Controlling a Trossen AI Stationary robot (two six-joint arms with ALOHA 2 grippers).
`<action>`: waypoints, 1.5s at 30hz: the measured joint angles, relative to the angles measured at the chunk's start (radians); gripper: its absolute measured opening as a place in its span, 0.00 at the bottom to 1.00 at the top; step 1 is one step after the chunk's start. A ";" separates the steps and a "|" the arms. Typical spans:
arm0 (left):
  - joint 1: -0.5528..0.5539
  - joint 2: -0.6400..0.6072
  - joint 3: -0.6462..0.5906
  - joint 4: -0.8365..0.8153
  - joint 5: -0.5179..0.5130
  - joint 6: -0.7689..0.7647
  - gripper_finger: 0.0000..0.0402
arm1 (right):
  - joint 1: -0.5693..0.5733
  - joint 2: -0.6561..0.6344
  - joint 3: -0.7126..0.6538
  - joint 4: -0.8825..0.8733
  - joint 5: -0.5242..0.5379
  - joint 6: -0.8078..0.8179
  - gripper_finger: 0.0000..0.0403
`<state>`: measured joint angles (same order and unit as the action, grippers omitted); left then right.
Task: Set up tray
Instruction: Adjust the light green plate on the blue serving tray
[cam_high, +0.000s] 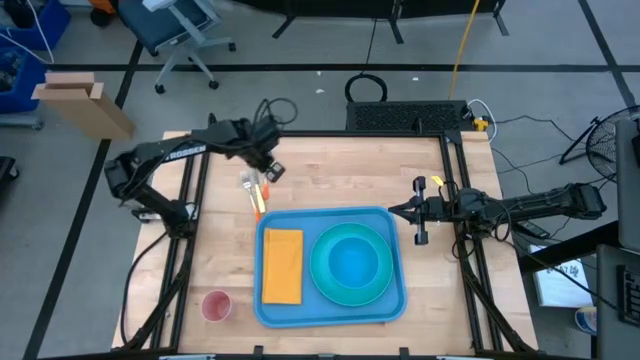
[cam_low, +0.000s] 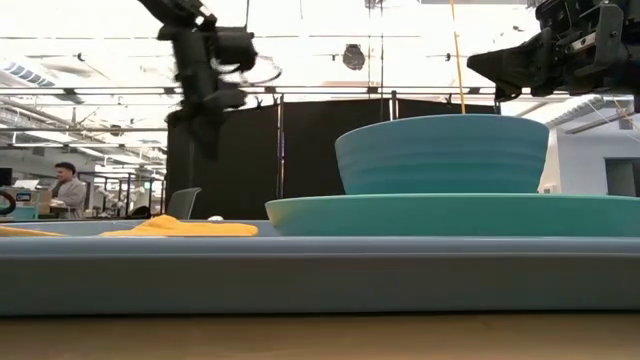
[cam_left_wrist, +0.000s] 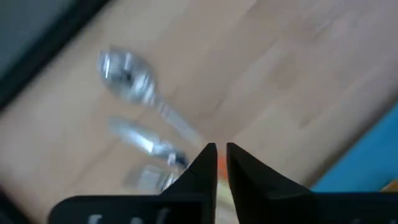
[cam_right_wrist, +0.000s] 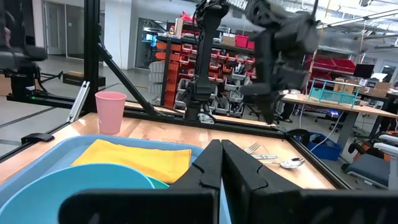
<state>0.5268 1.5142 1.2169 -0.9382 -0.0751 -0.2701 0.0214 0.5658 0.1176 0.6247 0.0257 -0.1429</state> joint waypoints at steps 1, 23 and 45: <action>-0.009 0.015 0.037 0.003 0.000 0.001 0.13 | 0.000 0.000 0.000 0.000 0.000 0.000 0.00; -0.122 0.236 0.135 0.010 -0.168 -0.233 0.66 | 0.000 0.000 0.000 -0.079 0.000 -0.037 0.00; -0.333 0.172 0.134 0.066 -0.158 -0.049 0.04 | 0.000 0.000 0.000 -0.138 0.000 -0.023 0.00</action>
<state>0.1942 1.6863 1.3510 -0.8723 -0.2330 -0.3191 0.0212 0.5655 0.1173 0.4868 0.0254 -0.1662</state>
